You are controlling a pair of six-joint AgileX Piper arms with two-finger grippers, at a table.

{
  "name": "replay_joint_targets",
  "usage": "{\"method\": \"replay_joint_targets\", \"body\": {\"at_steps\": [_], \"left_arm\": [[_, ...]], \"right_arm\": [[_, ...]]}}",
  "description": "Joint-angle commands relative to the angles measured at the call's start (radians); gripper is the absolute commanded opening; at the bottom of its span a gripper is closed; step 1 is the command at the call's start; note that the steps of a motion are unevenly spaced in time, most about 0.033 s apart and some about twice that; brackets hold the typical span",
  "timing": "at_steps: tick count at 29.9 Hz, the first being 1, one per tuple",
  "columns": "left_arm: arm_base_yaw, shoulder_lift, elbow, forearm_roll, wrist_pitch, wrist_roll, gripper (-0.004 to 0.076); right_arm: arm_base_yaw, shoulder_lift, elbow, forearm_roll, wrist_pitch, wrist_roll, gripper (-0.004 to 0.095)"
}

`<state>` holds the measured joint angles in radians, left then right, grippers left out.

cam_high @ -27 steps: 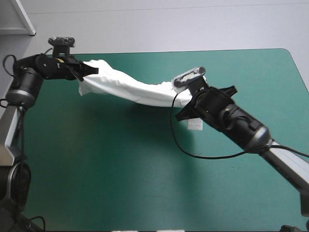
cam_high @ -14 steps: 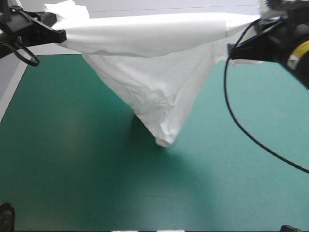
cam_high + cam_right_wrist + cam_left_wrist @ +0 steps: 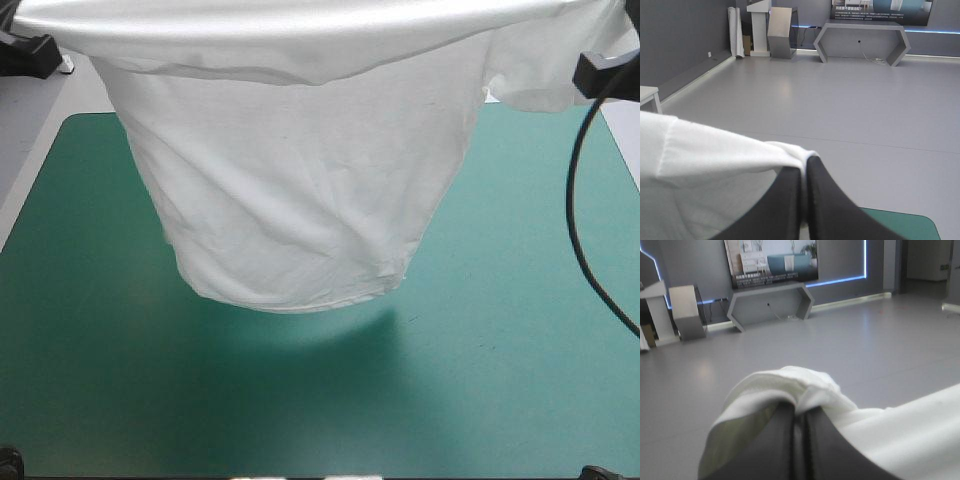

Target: Fold the cloth

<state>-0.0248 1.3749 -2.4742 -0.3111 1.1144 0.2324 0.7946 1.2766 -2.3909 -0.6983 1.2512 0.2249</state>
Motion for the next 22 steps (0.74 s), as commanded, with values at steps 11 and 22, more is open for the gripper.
{"method": "replay_joint_targets", "body": {"at_steps": [11, 22], "left_arm": [[0.007, 0.013, 0.132, 0.068, -0.074, 0.013, -0.001], [0.007, 0.103, 0.615, -0.07, -0.349, 0.14, -0.001]], "right_arm": [[-0.012, 0.104, -0.006, -0.047, -0.001, -0.06, -0.0018], [-0.238, 0.414, 0.096, -0.315, -0.008, 0.046, -0.0018]]}}
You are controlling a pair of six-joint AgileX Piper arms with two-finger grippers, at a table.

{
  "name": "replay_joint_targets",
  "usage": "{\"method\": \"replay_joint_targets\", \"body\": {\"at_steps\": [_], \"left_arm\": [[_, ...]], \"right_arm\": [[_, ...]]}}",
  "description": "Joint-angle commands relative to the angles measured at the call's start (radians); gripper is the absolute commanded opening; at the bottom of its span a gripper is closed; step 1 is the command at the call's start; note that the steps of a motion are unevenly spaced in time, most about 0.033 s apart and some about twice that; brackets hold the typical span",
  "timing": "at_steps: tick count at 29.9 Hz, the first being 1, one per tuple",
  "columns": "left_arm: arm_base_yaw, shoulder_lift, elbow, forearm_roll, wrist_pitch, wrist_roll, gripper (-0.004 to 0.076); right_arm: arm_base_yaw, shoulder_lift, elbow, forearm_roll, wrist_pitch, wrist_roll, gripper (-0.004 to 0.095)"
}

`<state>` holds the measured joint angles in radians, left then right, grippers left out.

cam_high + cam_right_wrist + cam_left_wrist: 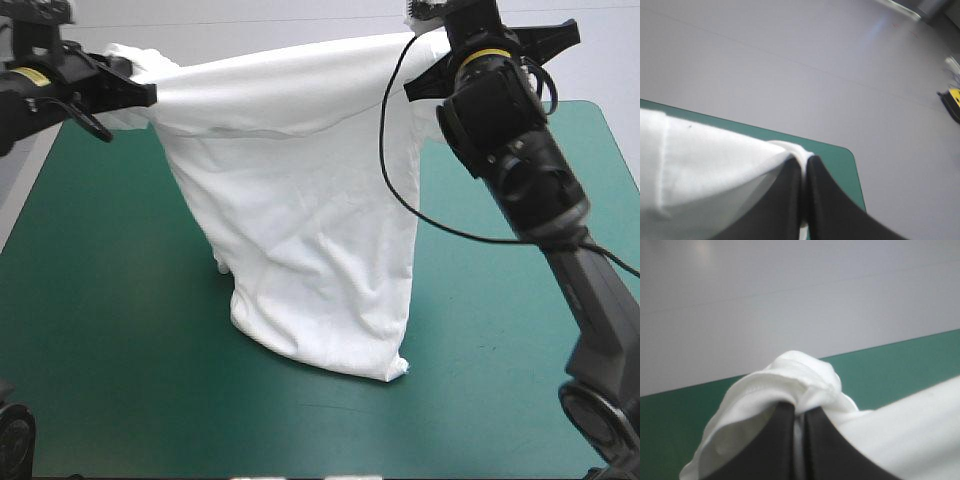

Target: Fold the cloth

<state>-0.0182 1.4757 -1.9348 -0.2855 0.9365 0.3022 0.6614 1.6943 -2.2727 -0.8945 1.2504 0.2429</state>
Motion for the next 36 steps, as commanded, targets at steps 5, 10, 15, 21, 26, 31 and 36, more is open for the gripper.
{"method": "replay_joint_targets", "body": {"at_steps": [5, 10, 15, 21, 26, 31, 36], "left_arm": [[0.001, 0.117, 0.19, -0.42, -0.311, 0.345, -0.001], [-0.007, 0.288, 0.193, -0.537, -0.411, 0.454, -0.001], [-0.063, 0.45, 0.193, -0.546, -0.609, 0.6, 0.0067], [-0.167, 0.592, 0.186, -0.556, -0.852, 0.755, 0.0561], [-0.181, 0.561, 0.186, -0.533, -0.863, 0.749, 0.065], [-0.155, 0.428, 0.188, -0.528, -0.691, 0.687, 0.065], [-0.11, 0.267, 0.188, -0.294, -0.435, 0.365, 0.0625]], "right_arm": [[-0.347, 0.094, -0.023, 0.161, -0.073, 0.03, -0.0018], [-0.465, 0.222, -0.023, 0.328, -0.149, 0.017, -0.0018], [-0.479, 0.342, -0.023, 0.336, -0.217, -0.015, -0.0017], [-0.479, 0.458, -0.023, 0.423, -0.29, -0.027, 0.0208], [-0.479, 0.461, -0.024, 0.447, -0.266, -0.03, 0.0677], [-0.478, 0.406, -0.03, 0.459, -0.136, -0.049, 0.084], [-0.478, 0.301, 0.003, 0.658, 0.004, -0.13, 0.0761]]}}
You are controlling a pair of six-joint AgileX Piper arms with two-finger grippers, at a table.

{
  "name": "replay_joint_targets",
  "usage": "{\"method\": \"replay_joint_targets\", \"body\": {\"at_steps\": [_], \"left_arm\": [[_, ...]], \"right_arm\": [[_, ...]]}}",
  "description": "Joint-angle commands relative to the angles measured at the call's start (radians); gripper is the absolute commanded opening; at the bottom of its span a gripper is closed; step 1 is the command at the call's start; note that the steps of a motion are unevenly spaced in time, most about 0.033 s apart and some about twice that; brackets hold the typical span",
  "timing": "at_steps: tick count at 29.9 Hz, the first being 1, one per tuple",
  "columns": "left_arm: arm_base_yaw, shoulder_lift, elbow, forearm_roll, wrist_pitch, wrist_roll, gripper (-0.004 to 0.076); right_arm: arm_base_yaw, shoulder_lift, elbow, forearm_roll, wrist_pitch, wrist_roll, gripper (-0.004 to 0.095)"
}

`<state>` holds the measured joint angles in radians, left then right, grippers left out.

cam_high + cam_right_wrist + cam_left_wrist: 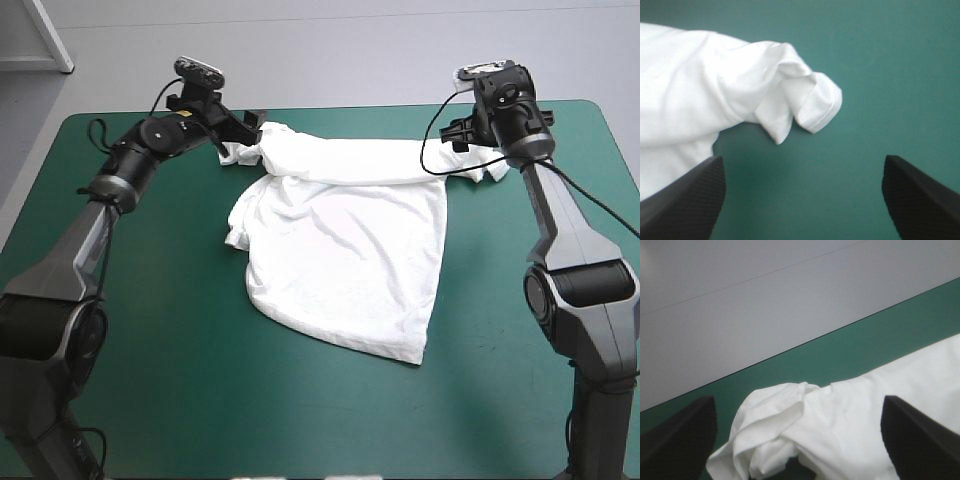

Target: Fold the cloth

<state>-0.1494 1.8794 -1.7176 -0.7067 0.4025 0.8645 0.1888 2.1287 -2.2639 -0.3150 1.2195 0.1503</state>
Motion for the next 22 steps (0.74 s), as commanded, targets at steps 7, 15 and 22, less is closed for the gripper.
{"method": "replay_joint_targets", "body": {"at_steps": [7, 15, 22], "left_arm": [[0.033, -0.251, -0.029, 0.613, 0.556, -0.632, 0.0593], [0.033, -0.262, 0.036, 0.598, 0.686, -0.641, 0.0579], [0.027, -0.235, 0.065, 0.486, 0.63, -0.619, 0.0564]], "right_arm": [[0.021, -0.379, 0.27, 0.315, 0.032, -0.057, 0.0699], [0.227, -0.71, 0.765, 0.269, -0.061, 0.022, 0.0698], [0.357, -0.859, 1.054, 0.262, -0.11, 0.139, 0.0697]]}}
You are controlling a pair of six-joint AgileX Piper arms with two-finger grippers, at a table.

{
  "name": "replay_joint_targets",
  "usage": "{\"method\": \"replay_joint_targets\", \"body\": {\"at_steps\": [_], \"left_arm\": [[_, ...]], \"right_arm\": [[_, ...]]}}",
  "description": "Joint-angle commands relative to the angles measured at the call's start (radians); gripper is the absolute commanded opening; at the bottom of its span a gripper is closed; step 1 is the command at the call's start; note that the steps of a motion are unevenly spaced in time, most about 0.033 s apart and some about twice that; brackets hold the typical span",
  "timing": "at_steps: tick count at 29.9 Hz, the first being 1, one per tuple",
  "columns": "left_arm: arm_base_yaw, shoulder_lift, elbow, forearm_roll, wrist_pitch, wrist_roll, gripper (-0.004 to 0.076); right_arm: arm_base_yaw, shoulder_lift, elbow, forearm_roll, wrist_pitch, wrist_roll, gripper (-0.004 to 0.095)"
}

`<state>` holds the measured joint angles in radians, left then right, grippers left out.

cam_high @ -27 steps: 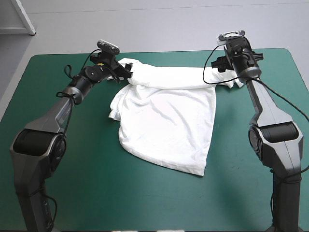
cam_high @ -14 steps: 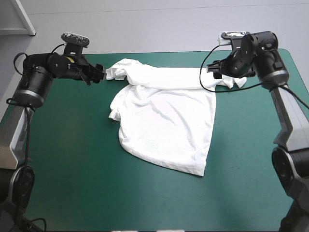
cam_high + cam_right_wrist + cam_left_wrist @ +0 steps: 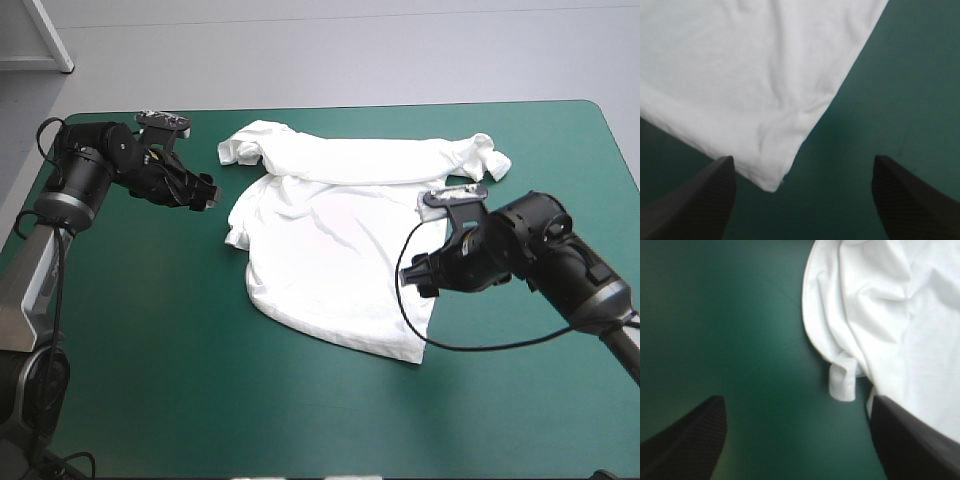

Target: Fold the cloth

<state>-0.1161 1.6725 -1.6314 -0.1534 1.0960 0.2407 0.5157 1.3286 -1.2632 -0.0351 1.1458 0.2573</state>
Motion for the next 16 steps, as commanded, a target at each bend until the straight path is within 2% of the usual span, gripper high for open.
{"method": "replay_joint_targets", "body": {"at_steps": [1, 9, 16], "left_arm": [[-0.017, -0.017, -0.021, -0.066, -0.068, 0.004, 0.0564], [-0.062, 0.128, -0.021, -0.042, -0.089, -0.001, 0.0564], [-0.062, 0.252, -0.021, -0.071, -0.124, -0.003, 0.0546]], "right_arm": [[0.035, -0.066, 0.081, -0.018, -0.037, 0.047, 0.0697], [0.05, -0.106, 0.295, -0.002, -0.06, 0.093, 0.0697], [0.05, -0.111, 0.328, 0.006, -0.103, 0.098, 0.0697]]}}
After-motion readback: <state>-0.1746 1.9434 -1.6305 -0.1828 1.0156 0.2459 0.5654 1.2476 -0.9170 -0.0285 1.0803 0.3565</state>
